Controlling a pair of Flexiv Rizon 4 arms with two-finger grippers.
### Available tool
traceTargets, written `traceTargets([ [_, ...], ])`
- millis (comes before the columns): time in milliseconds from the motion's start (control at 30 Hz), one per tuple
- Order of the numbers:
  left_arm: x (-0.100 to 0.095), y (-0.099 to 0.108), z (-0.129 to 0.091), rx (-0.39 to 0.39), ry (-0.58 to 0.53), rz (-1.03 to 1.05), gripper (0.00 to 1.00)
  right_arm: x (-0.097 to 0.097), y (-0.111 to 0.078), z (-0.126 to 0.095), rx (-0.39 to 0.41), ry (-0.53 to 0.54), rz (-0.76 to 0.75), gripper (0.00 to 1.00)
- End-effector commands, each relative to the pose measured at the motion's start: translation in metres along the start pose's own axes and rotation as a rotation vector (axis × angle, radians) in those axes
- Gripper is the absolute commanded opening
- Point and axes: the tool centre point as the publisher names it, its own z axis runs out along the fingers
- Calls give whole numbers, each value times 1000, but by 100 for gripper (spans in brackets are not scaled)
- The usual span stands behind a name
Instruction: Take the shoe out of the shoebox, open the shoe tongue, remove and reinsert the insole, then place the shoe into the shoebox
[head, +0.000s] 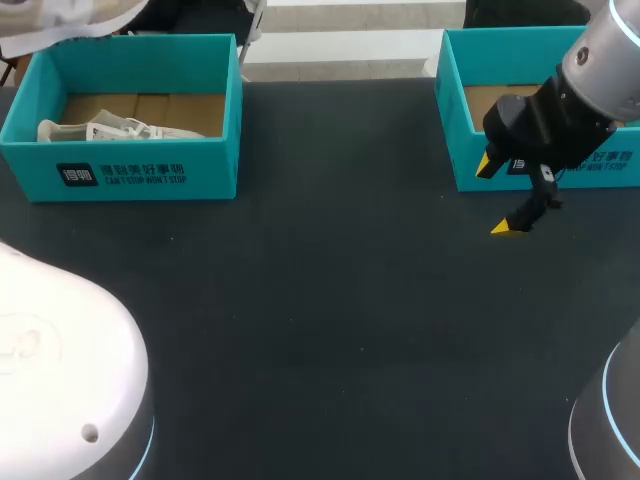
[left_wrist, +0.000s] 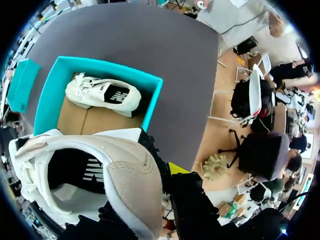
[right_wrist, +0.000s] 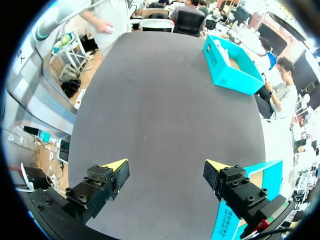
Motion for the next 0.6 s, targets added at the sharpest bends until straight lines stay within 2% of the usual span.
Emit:
traceTargets([
  [33,1,-11,0,-48,6,55,0,-1,0,1,1,1,0,100],
  [467,1,-11,0,-48,6,55,0,-1,0,1,1,1,0,100],
  [600,-13,-22,2,-96,-1,131,0,-1,0,1,1,1,0,100],
])
